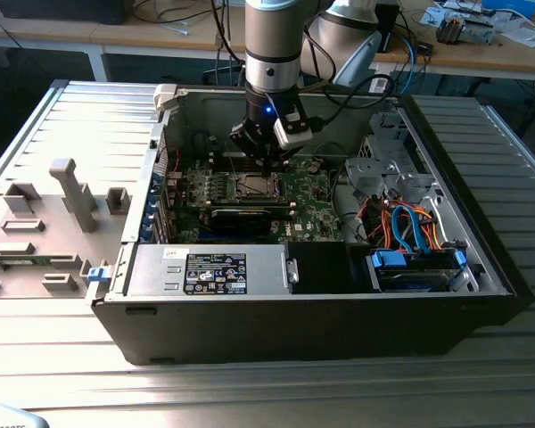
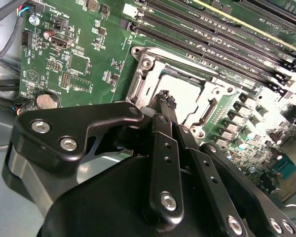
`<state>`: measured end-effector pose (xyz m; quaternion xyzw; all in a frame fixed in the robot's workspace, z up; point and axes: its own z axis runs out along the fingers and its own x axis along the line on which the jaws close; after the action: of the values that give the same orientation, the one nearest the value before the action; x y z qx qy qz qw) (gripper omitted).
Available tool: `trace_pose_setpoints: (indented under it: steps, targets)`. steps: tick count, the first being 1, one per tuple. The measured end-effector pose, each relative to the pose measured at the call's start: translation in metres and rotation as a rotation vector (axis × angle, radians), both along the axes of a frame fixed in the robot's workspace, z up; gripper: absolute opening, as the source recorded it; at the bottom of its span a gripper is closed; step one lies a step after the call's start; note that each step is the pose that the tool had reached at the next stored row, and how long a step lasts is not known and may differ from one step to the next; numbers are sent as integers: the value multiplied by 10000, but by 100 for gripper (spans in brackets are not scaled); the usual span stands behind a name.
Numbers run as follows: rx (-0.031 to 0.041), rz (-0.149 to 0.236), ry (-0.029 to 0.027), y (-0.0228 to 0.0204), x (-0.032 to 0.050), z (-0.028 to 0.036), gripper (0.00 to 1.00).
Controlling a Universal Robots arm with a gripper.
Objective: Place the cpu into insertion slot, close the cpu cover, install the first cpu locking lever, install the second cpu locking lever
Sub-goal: 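Install the first cpu locking lever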
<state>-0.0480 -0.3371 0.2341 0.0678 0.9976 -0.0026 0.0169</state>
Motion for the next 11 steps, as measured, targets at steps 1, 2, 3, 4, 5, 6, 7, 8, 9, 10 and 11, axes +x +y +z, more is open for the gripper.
trace_pose_setpoints:
  steps: [1, 2, 3, 4, 5, 6, 7, 8, 9, 10, 11]
  targets:
    - [1, 5, 0, 0, 0, 0, 11]
    - [0, 10, 0, 0, 0, 0, 11]
    - [0, 16, 0, 0, 0, 0, 11]
    - [0, 21, 0, 0, 0, 0, 11]
    - [0, 26, 0, 0, 0, 0, 11]
    - [0, 30, 0, 0, 0, 0, 11]
    - [0, 34, 0, 0, 0, 0, 11]
    - [0, 38, 0, 0, 0, 0, 11]
    - [0, 42, 0, 0, 0, 0, 11]
    - [0, 47, 0, 0, 0, 0, 11]
    - [0, 52, 0, 0, 0, 0, 11]
